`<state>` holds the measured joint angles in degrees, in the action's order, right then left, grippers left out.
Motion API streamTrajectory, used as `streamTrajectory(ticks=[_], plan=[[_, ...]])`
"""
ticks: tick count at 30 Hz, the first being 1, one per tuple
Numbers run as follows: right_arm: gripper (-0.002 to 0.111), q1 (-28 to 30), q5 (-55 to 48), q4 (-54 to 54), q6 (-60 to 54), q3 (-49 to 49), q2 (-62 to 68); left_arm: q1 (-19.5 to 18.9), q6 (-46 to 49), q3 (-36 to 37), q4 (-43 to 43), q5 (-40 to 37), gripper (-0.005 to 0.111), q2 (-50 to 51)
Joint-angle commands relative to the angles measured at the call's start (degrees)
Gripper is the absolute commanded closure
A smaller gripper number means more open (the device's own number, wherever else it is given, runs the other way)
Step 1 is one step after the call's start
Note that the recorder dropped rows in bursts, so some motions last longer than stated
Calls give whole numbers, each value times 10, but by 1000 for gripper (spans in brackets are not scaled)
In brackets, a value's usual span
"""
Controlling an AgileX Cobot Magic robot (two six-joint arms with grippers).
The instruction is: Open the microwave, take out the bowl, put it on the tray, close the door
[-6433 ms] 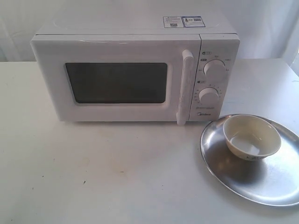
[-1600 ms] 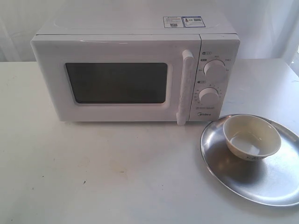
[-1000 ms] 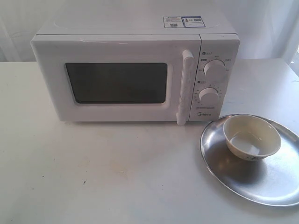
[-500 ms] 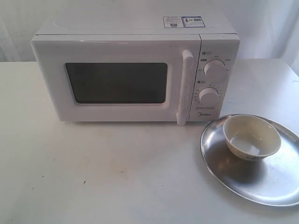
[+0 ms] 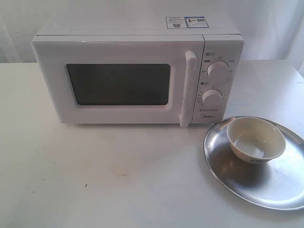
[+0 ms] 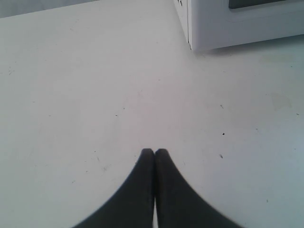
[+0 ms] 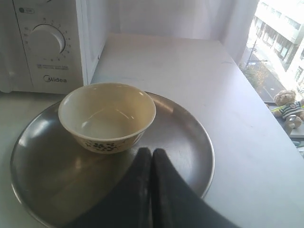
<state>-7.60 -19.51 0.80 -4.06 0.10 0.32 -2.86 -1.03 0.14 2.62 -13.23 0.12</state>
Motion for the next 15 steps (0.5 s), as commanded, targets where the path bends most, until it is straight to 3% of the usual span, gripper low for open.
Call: streamTrajectory(ticks=[1,15], plan=[[108,2,-1,-5,-10,-1,-3,2,-2,-1,-4,-1,107,-1],[108,2,-1,-4,45,-1,-3,2,-2,-1,-4,-1,107,-1]])
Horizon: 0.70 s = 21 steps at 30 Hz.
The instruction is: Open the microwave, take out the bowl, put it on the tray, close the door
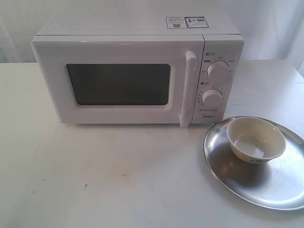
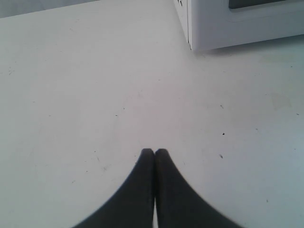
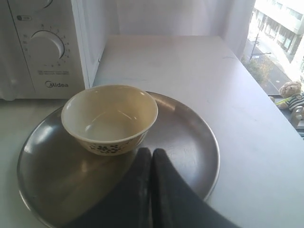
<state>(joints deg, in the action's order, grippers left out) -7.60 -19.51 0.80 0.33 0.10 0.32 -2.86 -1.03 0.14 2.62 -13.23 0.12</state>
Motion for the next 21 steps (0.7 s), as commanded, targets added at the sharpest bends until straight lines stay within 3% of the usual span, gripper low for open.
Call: streamTrajectory(ticks=[1,21], plan=[[108,2,-1,-4,1,-1,-3,2,-2,-1,-4,-1,107,-1],[108,-17,-1,-4,-3,-1,-3,2,-2,-1,-4,-1,107,-1]])
